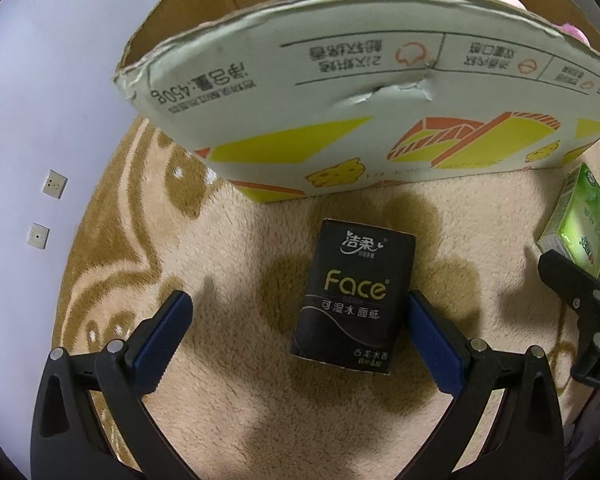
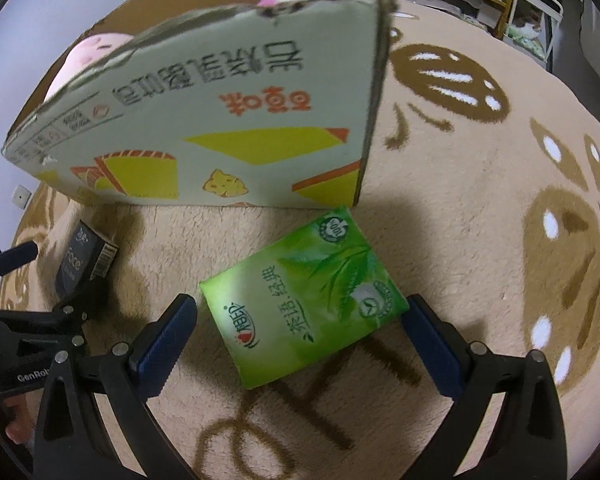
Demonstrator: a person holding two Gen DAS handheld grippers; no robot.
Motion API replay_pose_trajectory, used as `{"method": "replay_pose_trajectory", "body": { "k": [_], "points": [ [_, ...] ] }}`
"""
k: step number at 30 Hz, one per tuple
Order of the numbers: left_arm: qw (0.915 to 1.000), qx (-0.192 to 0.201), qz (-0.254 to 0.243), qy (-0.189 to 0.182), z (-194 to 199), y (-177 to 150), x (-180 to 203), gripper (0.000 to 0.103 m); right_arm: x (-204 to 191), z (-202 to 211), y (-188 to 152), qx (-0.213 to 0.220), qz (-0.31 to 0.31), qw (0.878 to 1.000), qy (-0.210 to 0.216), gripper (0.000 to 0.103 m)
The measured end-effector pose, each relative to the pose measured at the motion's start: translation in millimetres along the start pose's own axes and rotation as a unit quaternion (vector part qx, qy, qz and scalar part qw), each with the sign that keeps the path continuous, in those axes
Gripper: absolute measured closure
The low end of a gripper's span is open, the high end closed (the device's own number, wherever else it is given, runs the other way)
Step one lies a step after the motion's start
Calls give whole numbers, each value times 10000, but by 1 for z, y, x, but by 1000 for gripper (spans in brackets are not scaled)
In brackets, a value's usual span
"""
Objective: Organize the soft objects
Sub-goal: 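Grasp the black Face tissue pack with the left tool while the right tool grasps the green pack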
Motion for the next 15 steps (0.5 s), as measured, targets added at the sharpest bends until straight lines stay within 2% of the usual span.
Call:
{"method": "replay_pose_trajectory", "body": {
  "k": [3,5,7,11,13,15],
  "points": [
    [10000,-11,3,-13,0,1,0,1,-4,-5,0,-16,50,10000,-50,0],
    [10000,-16,7,-86,1,0,1,5,-5,-5,0,-14,22,10000,-42,0],
    [9997,-68,32,-224,0,-1,1,14,-6,-6,0,-20,24,10000,-55,0],
    [9992,-55,-36,-392,0,-1,5,28,-5,-8,4,-10,102,9998,-190,11],
    [9989,-36,-94,-462,1,-2,8,38,-3,-4,5,43,160,9997,-192,12],
    [9989,-31,-109,-466,2,-4,10,41,-4,-3,6,56,210,9996,-191,13]
  ]
}}
Point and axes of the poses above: each gripper's, at about its wrist camera, not at the fingertips, and z roughly against the way its jaws point, x to its right, y to its top, the point moved 2 cm from there along -z, roughly the way its jaws point, and after that the axes turned 6 degrees about -y, right-handed, at the moved point
